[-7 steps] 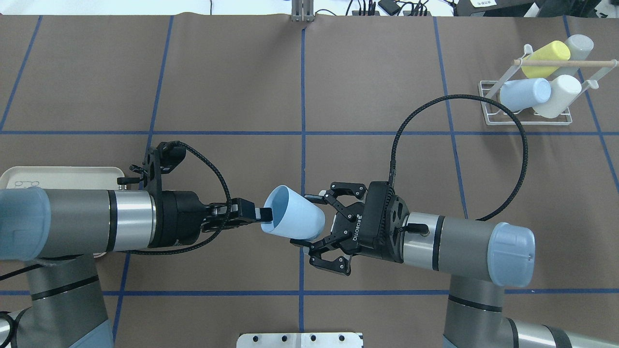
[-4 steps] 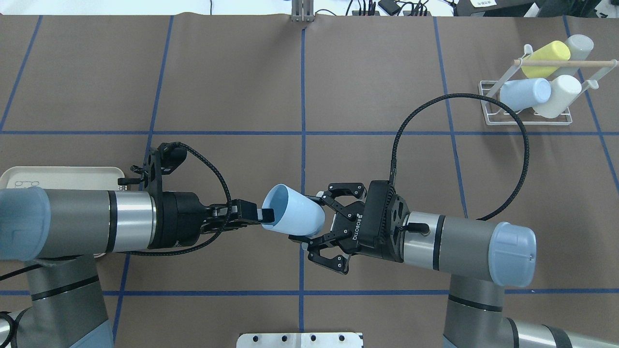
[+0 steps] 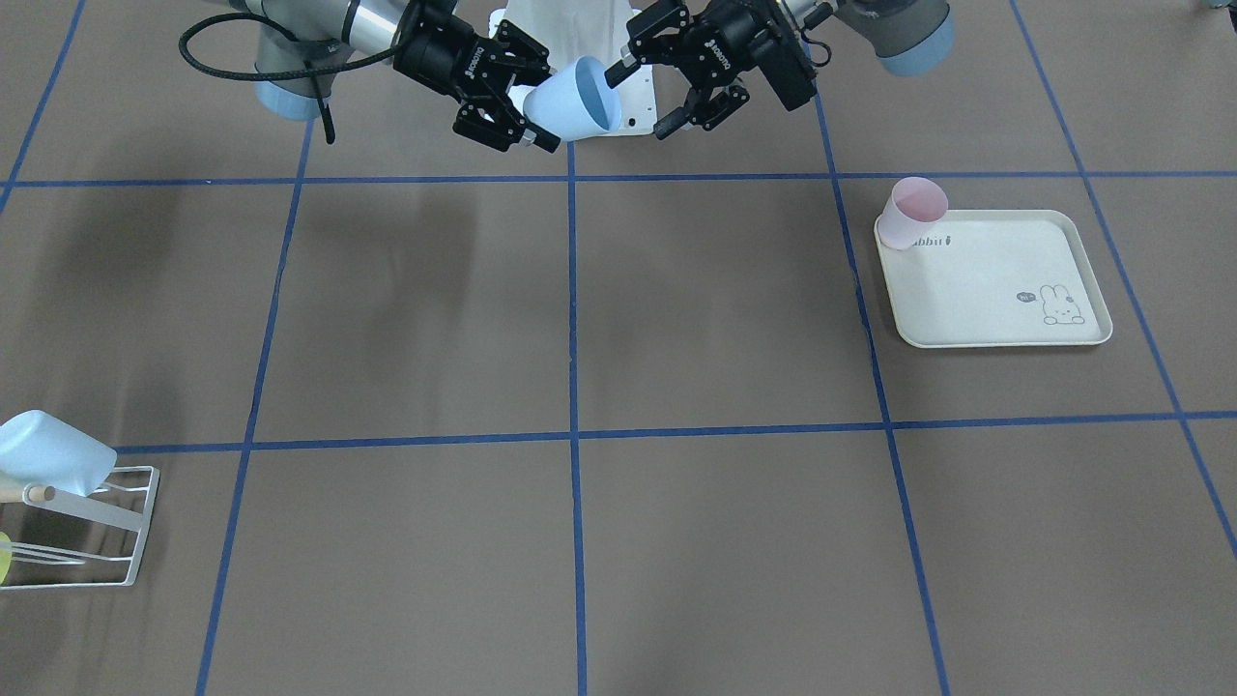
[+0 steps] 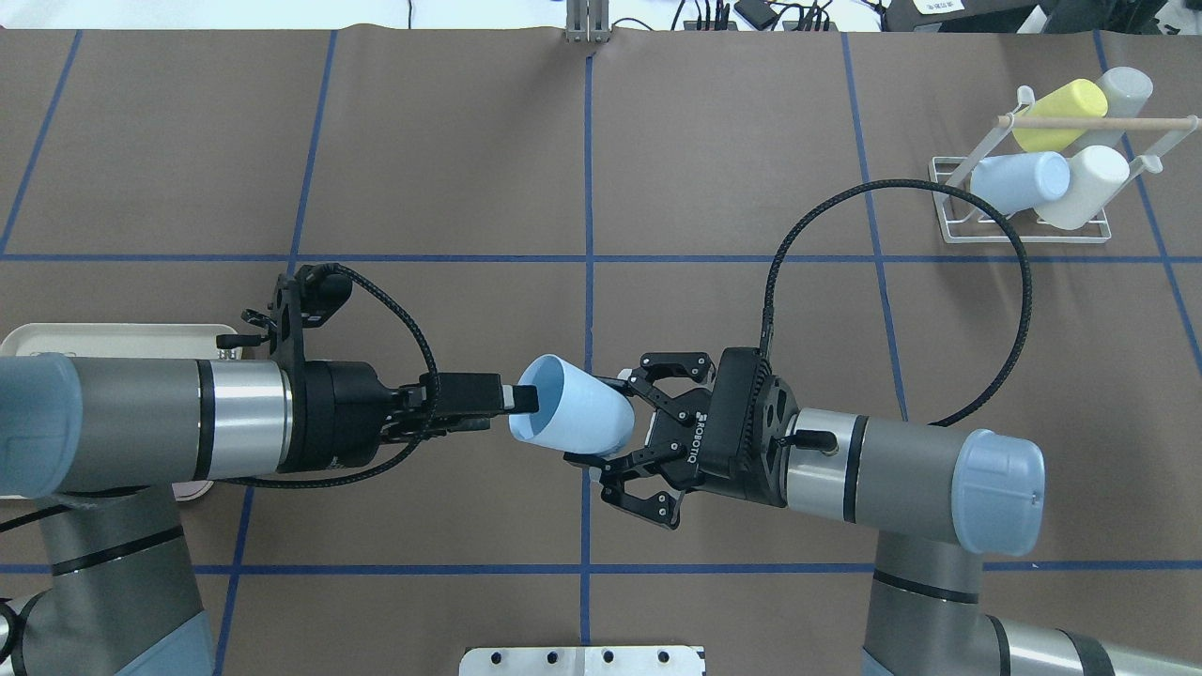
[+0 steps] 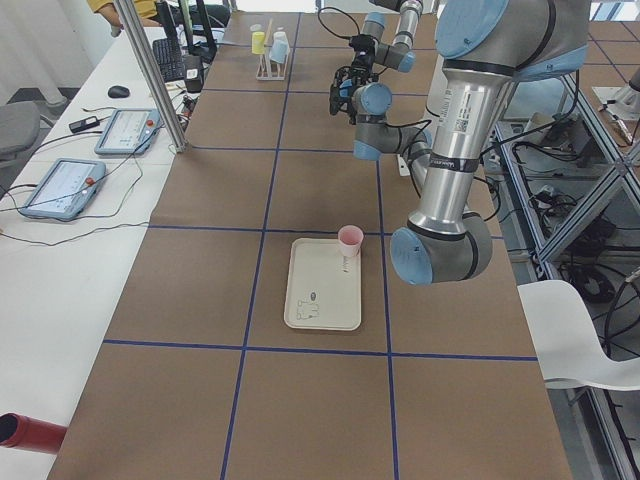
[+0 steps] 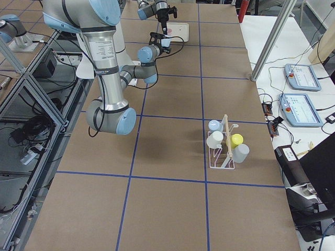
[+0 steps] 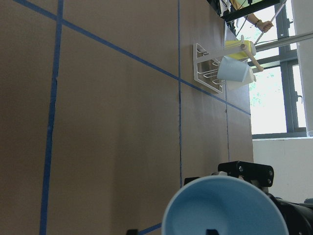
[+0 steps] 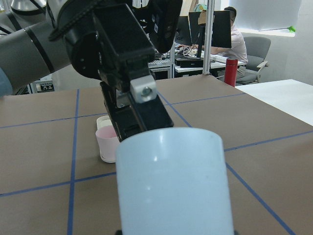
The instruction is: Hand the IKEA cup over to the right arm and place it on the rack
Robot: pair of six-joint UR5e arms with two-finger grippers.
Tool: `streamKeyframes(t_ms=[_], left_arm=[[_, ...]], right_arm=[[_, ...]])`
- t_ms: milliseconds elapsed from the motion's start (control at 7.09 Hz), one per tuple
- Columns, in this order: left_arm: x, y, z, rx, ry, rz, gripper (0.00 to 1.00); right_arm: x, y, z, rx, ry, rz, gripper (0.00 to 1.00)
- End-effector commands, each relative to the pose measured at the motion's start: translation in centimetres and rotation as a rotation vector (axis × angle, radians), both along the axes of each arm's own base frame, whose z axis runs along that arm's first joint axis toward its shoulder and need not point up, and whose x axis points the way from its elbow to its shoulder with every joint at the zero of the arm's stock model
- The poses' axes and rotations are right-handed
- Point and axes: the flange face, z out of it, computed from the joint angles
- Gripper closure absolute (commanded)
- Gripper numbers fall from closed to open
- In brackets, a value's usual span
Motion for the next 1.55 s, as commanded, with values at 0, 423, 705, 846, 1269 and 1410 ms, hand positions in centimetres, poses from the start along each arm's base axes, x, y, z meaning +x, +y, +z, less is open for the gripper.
streamKeyframes(t_ms=[0,423,705,846,1269,1410], left_arm=[[-2.5,-2.5,3.8,0.086,-0.148,-0.049,0.0],[-6.4,-4.1,9.7,0.181,-0.305,-0.11,0.0],[-9.5,-3.7,11.8,0.229,-0.359,-0.1,0.0],[-10.7,-4.1,11.8,0.234,-0.358,-0.097,0.0],[-13.9,-4.9,14.8,0.327,-0.459,-0.12,0.0],[-16.9,-5.6,16.5,0.399,-0.512,-0.115,0.0]], right_arm=[[2.0,-3.5,-0.2,-0.036,0.089,0.073,0.91],[8.5,-7.9,-3.5,-0.2,0.432,0.184,1.0],[13.8,-14.1,-2.5,-0.289,0.642,0.15,1.0],[17.3,-16.5,-1.5,-0.242,0.77,0.13,1.0],[27.1,-20.4,6.0,-0.116,1.149,0.128,1.0],[30.5,-20.6,10.1,-0.032,1.275,0.083,1.0]])
